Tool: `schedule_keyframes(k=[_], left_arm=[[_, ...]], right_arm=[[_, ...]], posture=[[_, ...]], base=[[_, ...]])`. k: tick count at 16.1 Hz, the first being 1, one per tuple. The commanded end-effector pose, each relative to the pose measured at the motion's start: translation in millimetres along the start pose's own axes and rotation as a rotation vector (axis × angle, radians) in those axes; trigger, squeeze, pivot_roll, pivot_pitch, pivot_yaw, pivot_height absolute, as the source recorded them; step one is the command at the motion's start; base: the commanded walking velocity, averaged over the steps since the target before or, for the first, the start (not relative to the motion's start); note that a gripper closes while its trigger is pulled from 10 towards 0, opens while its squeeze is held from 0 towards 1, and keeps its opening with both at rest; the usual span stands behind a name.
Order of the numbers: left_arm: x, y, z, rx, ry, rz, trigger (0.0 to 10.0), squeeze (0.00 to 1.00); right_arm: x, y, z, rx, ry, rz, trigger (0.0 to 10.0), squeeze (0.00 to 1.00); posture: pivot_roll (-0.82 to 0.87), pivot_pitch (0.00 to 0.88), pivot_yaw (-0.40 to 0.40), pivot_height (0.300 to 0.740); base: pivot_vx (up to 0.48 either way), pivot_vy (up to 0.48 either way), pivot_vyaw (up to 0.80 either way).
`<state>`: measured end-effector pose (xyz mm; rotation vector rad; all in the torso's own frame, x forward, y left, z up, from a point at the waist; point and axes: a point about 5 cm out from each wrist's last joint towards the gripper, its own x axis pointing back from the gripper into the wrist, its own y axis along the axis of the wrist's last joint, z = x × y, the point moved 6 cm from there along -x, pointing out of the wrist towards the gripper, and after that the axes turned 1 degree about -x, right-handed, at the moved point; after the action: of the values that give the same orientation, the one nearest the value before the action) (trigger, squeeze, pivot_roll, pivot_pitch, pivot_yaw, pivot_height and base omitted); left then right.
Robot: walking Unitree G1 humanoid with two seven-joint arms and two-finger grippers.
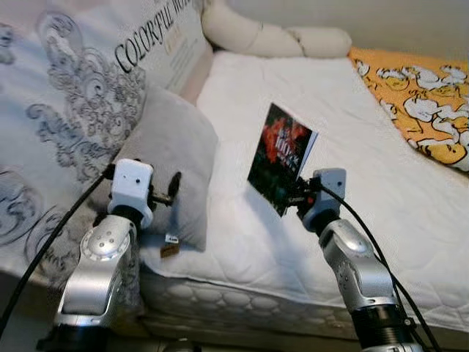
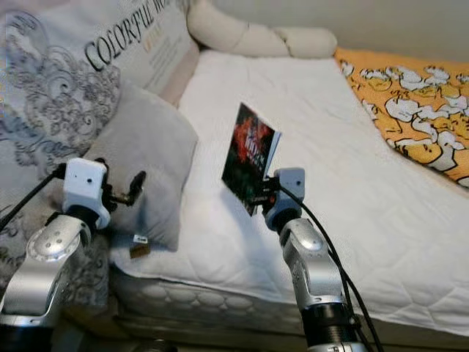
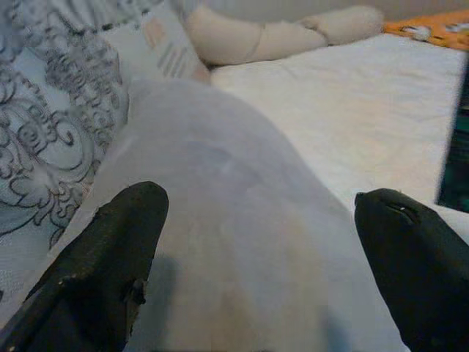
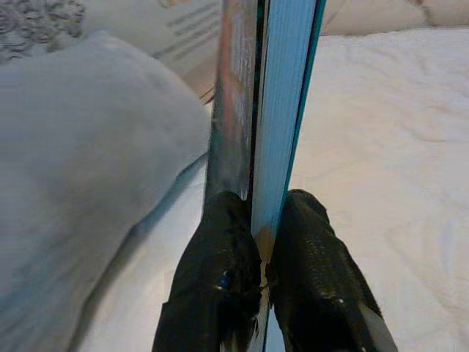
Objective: Clean up the room
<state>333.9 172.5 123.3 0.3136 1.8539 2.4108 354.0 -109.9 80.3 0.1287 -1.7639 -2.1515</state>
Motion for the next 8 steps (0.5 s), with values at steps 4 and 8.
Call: schedule_keyframes(k=[4, 8], left_arm=[[7.5, -4.4, -24.1, -0.06, -0.211, 0.046, 10.0, 0.0], [22.0, -17.3, -22.4, -0.144, -0.366, 0.135, 10.0, 0.0]], right_arm=[[-25.7, 12.7, 5.7, -0.173, 0.09, 0.046, 10.0, 0.0], [-48.1, -2.9, 15.7, -0.093, 0.258, 0.262, 10.0, 0.0]], posture=[[0.04, 0.0, -0.016, 0.74], [0.06, 0.0, -0.012, 0.74]], base=[[0.0, 0.0, 0.0], [0.0, 0.0, 0.0]])
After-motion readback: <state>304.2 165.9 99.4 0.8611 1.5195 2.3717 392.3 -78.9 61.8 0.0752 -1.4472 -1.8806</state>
